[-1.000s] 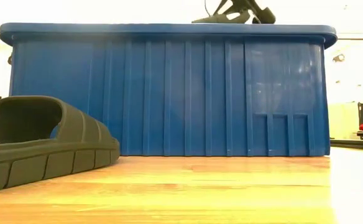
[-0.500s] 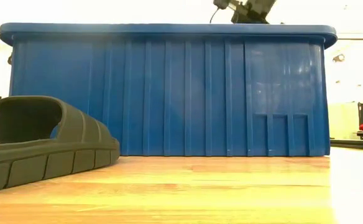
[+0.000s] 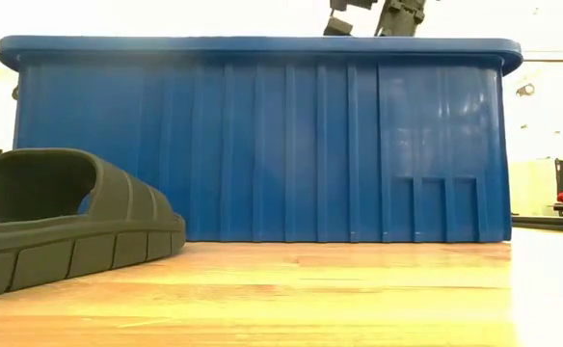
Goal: Pick and place slides into bin
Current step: Put the black slide into the blue container
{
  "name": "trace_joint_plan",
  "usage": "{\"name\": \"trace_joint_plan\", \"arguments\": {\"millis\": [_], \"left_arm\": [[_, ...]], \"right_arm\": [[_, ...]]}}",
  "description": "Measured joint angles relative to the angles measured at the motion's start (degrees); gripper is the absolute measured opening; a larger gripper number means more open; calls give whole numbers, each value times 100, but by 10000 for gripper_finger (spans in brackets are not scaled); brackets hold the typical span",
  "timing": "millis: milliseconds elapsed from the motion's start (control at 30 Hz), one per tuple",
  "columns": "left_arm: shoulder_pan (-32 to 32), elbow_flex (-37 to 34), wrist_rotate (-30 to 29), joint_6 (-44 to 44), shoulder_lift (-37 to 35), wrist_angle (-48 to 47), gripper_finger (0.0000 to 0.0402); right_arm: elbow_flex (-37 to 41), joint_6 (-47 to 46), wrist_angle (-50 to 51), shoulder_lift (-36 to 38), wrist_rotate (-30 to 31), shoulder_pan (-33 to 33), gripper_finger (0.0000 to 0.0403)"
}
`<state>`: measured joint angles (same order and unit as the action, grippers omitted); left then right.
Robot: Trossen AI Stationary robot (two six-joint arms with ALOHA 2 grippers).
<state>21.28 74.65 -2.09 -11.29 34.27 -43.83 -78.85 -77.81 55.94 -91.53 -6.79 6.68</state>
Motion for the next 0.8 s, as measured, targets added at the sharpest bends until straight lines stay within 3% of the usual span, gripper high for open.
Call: {"name": "trace_joint_plan", "arguments": {"millis": [567,800], "left_arm": [[0,0,0,35,-64,0,215],[0,0,0,37,-68,-7,215]], "right_arm": [[-9,8,-619,202,252,57,8],[-17,-62,-985,418,733,59,8]]}}
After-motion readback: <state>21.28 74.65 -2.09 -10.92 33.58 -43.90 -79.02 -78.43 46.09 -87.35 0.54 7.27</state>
